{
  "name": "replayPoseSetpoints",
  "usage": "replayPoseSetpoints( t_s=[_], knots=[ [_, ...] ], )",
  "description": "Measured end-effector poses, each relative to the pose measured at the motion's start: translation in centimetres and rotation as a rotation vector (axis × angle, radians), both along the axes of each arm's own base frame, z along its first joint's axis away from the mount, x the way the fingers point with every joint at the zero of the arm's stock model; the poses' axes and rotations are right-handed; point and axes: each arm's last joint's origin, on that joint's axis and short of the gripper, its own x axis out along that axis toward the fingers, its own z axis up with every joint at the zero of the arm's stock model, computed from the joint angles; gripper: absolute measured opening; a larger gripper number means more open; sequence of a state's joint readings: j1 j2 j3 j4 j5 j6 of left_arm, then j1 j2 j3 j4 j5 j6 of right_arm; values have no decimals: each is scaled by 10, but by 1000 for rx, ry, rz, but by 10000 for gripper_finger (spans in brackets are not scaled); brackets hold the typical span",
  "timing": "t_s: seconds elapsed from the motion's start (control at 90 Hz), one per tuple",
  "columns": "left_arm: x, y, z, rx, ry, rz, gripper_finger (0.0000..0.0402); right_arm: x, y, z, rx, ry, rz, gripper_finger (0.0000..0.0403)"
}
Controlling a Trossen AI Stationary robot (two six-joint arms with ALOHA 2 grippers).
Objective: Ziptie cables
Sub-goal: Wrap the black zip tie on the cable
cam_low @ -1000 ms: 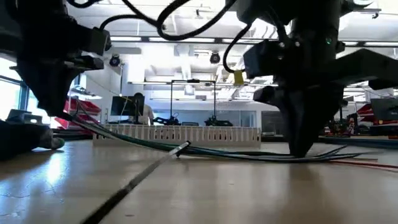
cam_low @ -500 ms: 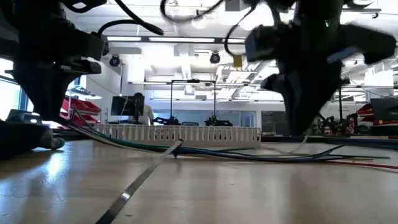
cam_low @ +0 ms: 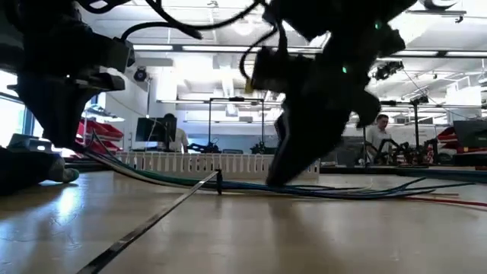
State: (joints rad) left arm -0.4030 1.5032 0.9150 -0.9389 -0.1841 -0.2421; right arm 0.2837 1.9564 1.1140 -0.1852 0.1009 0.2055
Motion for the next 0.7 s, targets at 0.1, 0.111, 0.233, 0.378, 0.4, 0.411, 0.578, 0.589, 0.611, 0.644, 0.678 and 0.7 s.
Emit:
replayPoseSetpoints(
  t_s=[0.1,0.111,0.233,0.378,0.4,0.411,0.578,0.589,0.611,0.644,0.678,0.7],
  knots=[
    [0,0,0,-5,0,0,4,-3,-1,-1,-7,35,1,29],
    [0,0,0,-6,0,0,4,-3,-1,-1,-8,41,3,23],
    [0,-1,0,-24,1,2,4,-7,2,0,-12,102,18,10],
    [1,-1,0,-26,-9,8,4,-11,7,4,-40,179,36,2],
    [1,-2,0,-26,-11,7,4,-12,8,5,-46,189,38,2],
    [1,-2,0,-25,-13,6,4,-12,8,6,-49,195,38,2],
    [2,-2,0,-27,-18,10,4,-16,8,14,-90,302,40,2],
    [2,-2,0,-27,-18,11,4,-16,8,15,-92,312,40,2],
    [2,-2,0,-26,-17,11,4,-17,8,16,-98,330,39,2],
    [1,-2,0,-25,-14,11,4,-19,7,17,-105,355,39,2],
    [1,-2,0,-24,-11,11,4,-20,7,18,-112,379,39,2],
    [1,-2,0,-25,-12,12,4,-21,7,19,-116,394,40,2]
  ],
)
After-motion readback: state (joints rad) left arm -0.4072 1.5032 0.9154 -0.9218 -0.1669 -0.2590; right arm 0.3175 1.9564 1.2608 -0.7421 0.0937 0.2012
